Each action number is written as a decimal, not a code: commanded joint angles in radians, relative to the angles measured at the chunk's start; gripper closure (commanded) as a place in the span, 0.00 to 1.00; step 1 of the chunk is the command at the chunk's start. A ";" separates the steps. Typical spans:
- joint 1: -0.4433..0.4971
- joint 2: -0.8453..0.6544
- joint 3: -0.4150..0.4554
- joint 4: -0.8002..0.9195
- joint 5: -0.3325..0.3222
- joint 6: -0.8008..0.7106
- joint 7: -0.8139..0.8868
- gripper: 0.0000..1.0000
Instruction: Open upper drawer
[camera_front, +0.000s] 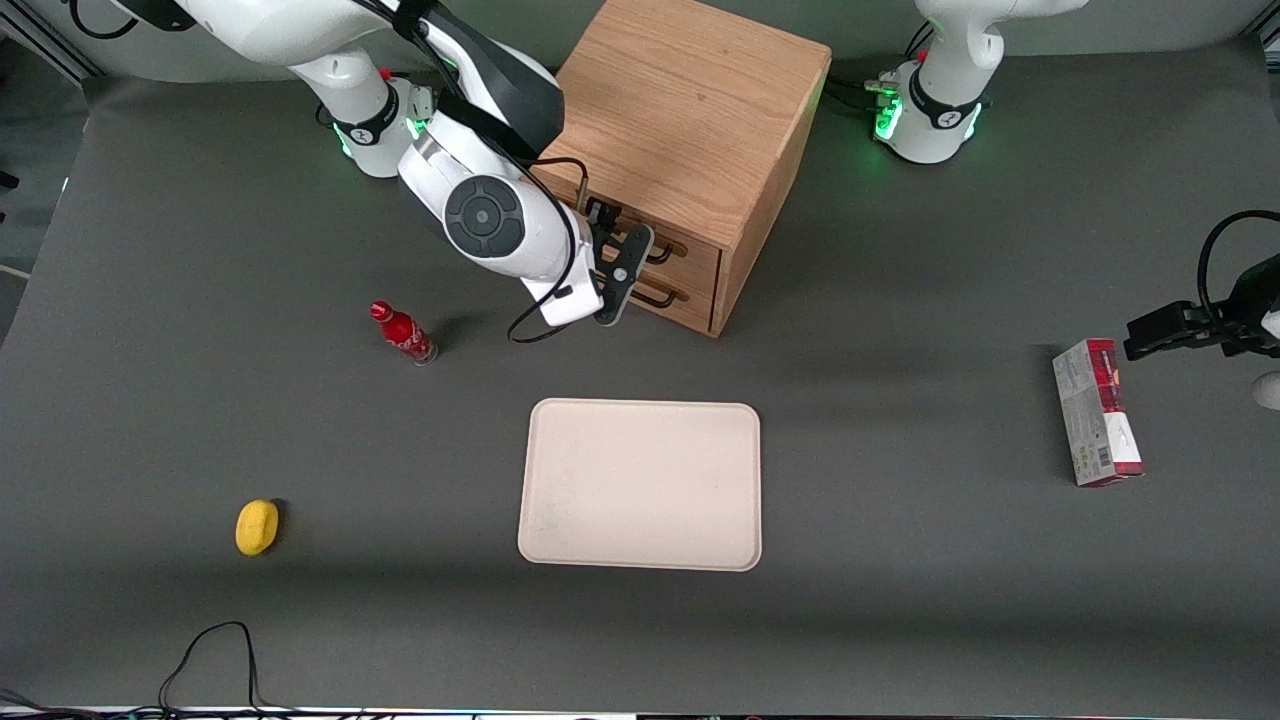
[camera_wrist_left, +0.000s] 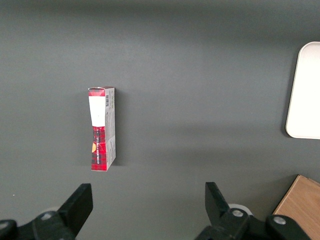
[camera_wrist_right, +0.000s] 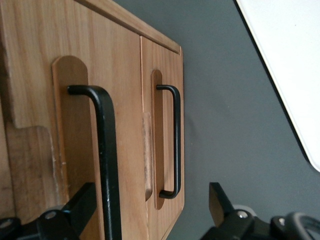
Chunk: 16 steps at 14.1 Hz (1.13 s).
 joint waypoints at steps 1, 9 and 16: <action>-0.001 0.025 0.002 -0.002 -0.050 0.048 -0.010 0.00; -0.018 0.130 -0.069 0.145 -0.225 0.085 -0.033 0.00; -0.018 0.223 -0.196 0.343 -0.226 0.085 -0.140 0.00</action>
